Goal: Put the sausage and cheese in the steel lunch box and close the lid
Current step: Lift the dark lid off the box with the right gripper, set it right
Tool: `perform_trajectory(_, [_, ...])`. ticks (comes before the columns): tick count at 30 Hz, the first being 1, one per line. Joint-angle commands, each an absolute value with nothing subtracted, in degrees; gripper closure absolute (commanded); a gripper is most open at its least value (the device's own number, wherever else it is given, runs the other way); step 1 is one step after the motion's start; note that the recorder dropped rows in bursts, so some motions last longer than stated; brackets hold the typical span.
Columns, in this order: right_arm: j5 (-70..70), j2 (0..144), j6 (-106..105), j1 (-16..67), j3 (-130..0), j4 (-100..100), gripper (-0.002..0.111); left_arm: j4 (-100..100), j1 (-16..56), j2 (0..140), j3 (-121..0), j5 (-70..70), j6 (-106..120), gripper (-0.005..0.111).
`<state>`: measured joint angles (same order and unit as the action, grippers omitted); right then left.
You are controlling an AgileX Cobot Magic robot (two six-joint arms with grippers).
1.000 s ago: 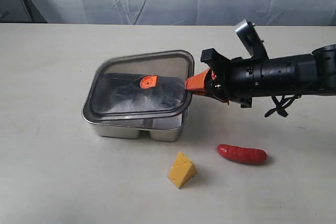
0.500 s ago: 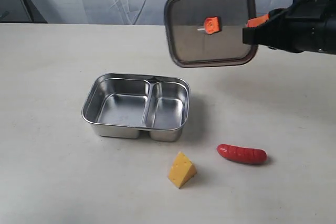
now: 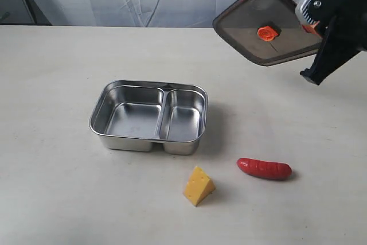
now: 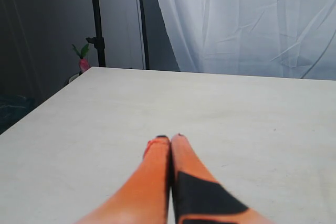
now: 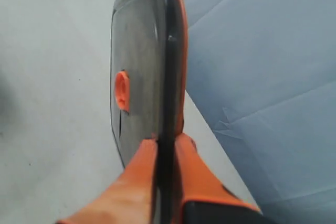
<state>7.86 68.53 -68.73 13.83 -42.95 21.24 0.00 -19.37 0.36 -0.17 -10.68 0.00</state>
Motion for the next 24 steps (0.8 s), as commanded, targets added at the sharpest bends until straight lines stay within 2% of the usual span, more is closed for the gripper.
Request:
perform_trajectory(1, [9.87, 68.02, -63.97, 13.81, -43.16, 8.64, 0.109, 0.00, -18.97, 0.00, 0.00, -10.34, 0.00, 0.107])
perform_trajectory(5, [17.92, 68.75, -40.64, 13.81, -43.16, -24.22, 0.109, 0.00, -18.97, 0.00, 0.00, -10.34, 0.00, 0.107])
perform_trajectory(7, [24.26, 68.99, -20.11, 13.81, -43.16, -47.50, 0.109, 0.00, -18.97, 0.00, 0.00, -10.34, 0.00, 0.107])
perform_trajectory(10, [32.03, 68.18, 9.94, 13.81, -43.16, -68.48, 0.109, 0.00, -18.97, 0.00, 0.00, -10.34, 0.00, 0.107])
perform_trajectory(13, [34.38, 66.19, 17.75, 13.81, -43.16, -68.65, 0.109, 0.00, -18.97, 0.00, 0.00, -10.34, 0.00, 0.107])
perform_trajectory(16, [34.02, 65.43, 4.92, 14.68, -41.04, -54.23, 0.109, 0.00, -18.97, 0.00, 0.00, -10.34, 0.00, 0.107])
perform_trajectory(18, [31.21, 65.54, -3.13, 17.35, -36.13, -53.97, 0.109, 0.00, -18.97, 0.00, 0.00, -10.34, 0.00, 0.107])
perform_trajectory(24, [27.25, 67.70, -3.67, 25.42, -31.79, -52.50, 0.109, 0.00, -18.97, 0.00, 0.00, -10.34, 0.00, 0.107])
